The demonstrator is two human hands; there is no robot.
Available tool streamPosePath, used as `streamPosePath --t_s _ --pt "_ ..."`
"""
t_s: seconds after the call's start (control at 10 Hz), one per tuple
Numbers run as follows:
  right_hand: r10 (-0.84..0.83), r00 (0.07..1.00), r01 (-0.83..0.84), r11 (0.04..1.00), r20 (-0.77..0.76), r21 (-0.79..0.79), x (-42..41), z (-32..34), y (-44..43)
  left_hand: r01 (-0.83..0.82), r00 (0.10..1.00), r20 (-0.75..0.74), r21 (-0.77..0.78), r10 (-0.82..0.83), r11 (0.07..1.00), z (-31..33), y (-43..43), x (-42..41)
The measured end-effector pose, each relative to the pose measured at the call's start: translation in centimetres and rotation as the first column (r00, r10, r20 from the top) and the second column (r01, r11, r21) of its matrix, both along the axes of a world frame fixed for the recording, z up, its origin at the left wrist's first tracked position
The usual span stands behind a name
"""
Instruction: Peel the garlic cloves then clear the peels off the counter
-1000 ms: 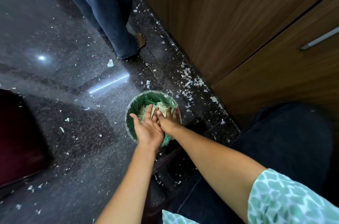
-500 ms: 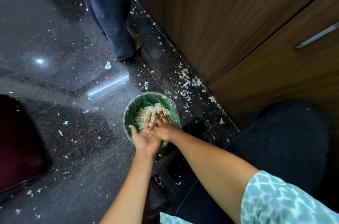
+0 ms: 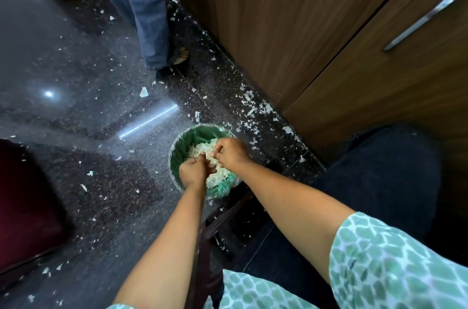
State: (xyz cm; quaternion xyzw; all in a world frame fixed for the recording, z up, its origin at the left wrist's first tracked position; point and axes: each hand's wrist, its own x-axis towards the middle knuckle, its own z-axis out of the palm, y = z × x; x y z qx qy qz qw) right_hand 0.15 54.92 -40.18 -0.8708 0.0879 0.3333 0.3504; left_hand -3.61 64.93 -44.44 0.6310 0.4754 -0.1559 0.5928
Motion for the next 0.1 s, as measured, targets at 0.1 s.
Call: streamPosePath --t_s 0.1 --pt "0.149 0.969 -0.149 0.989 -0.198 0.016 -0.67 -0.53 0.01 0.225 0.963 -0.145 -0.031 -0.227 0.974 -0.13 -0.40 -0.03"
